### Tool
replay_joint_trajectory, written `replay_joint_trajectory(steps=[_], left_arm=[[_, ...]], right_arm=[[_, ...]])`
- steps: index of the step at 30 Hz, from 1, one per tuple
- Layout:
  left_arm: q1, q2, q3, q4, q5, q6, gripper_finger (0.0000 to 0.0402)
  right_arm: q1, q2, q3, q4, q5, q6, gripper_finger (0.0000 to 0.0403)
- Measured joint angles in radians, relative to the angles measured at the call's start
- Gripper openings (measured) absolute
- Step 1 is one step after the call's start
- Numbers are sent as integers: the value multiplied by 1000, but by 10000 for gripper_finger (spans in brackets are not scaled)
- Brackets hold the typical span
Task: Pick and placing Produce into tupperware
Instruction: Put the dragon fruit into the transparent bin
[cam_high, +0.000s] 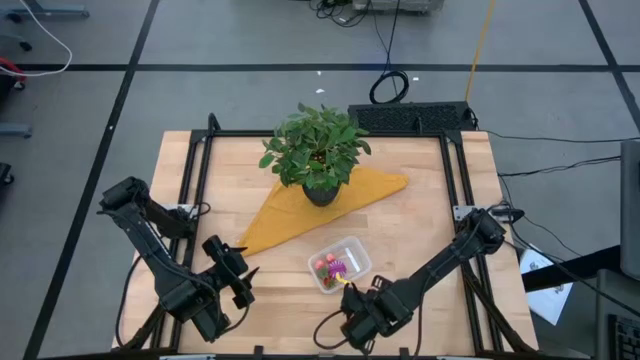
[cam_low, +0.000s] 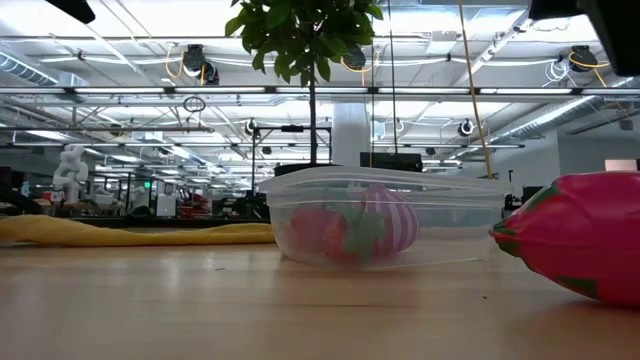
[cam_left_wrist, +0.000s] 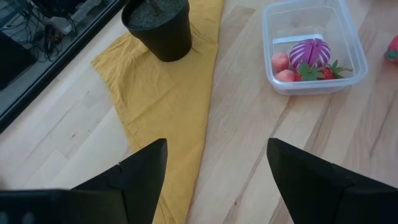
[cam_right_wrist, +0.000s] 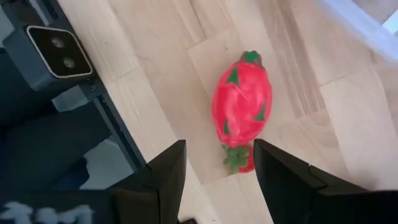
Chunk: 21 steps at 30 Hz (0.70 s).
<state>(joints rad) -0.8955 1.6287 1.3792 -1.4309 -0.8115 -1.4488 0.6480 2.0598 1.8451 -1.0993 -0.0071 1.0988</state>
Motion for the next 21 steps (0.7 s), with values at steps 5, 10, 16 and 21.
replay_joint_trajectory(steps=[5, 10, 16, 21], left_arm=[[0, 0, 0, 0, 0, 7, 278], [0, 0, 0, 0, 0, 7, 278], [0, 0, 0, 0, 0, 6, 278], [0, 0, 0, 0, 0, 12, 278]], right_arm=[[-3, 0, -10, 5, -20, 13, 176], [-5, 0, -10, 7, -24, 27, 176], [-5, 0, -10, 7, -24, -5, 176], [-5, 0, -10, 8, -22, -7, 176]])
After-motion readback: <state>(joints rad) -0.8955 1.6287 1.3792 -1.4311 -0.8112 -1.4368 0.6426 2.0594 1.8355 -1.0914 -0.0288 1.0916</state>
